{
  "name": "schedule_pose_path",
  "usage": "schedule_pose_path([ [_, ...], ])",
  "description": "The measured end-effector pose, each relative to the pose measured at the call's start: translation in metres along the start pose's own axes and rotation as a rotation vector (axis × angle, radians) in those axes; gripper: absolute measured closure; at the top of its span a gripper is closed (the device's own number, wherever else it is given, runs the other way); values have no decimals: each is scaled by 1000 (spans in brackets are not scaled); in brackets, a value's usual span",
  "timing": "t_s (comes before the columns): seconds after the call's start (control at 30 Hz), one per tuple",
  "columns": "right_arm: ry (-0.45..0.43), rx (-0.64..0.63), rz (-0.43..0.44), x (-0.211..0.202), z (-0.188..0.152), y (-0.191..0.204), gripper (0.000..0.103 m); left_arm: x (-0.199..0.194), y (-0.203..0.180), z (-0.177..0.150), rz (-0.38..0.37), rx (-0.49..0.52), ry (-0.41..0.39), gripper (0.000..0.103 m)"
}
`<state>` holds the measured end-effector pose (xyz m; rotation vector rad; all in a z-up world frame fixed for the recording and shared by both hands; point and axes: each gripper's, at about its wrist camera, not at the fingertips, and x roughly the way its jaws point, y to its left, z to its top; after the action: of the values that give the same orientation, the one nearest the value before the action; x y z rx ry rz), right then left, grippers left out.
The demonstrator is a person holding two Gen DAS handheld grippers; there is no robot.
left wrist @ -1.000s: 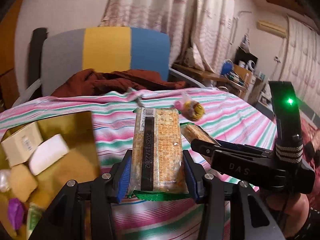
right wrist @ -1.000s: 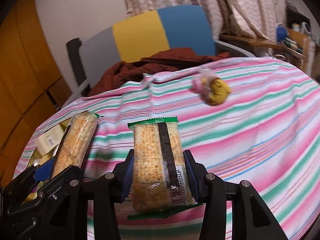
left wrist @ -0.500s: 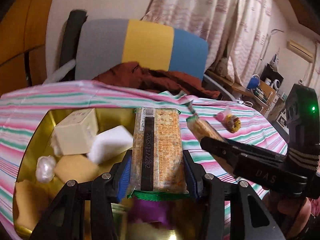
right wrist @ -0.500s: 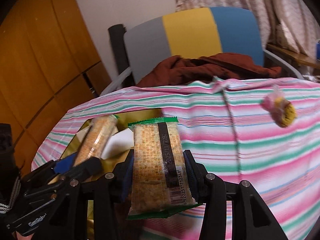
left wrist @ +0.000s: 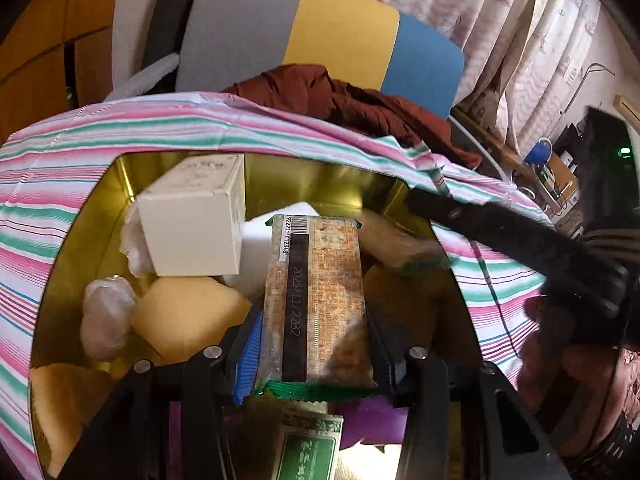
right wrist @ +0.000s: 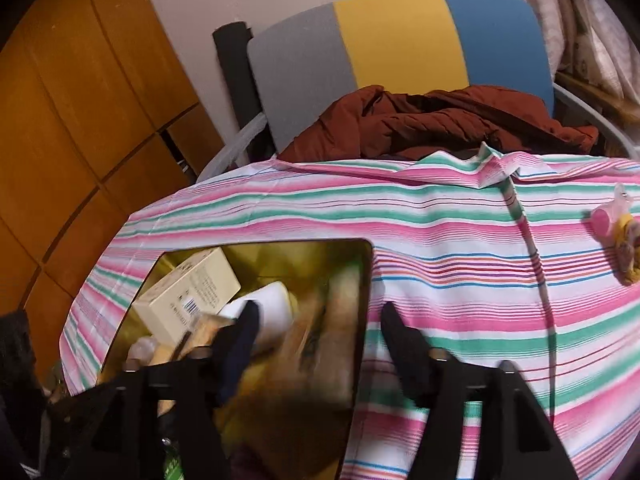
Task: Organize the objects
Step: 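Open both tools to drop the cracker bars into the tray, then move both tools to the yellow plush toy and pink container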
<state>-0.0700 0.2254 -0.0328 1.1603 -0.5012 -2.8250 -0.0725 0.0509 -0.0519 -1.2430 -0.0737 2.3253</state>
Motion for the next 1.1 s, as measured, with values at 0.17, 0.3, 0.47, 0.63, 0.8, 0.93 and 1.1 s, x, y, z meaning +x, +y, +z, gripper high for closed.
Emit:
schedule_pose_path([
  [0.17, -63, 0, 6, -25, -4, -2, 29, 11, -2, -2, 40, -15, 48, 48],
  [0.3, -94, 2, 7, -45, -14, -5, 27, 1, -5, -4, 47, -32, 12, 41],
  [0.47, -110, 48, 5, -60, -26, -19, 26, -23, -6, -6, 72, -57, -72, 39],
  [0.63, -110, 86, -3, -67, -34, -33, 25, -38, -10, -5, 48, -85, -125, 39],
  [0.8, -100, 114, -32, -71, -43, -53, 25, -36, -29, -8, -5, -67, -114, 38],
  [0.93, -94, 147, -47, -75, -48, -69, 25, -29, -48, -12, -40, -20, -87, 38],
  [1.1, -94, 166, -73, -80, -52, -85, 25, -26, -71, -16, -75, 30, -74, 38],
])
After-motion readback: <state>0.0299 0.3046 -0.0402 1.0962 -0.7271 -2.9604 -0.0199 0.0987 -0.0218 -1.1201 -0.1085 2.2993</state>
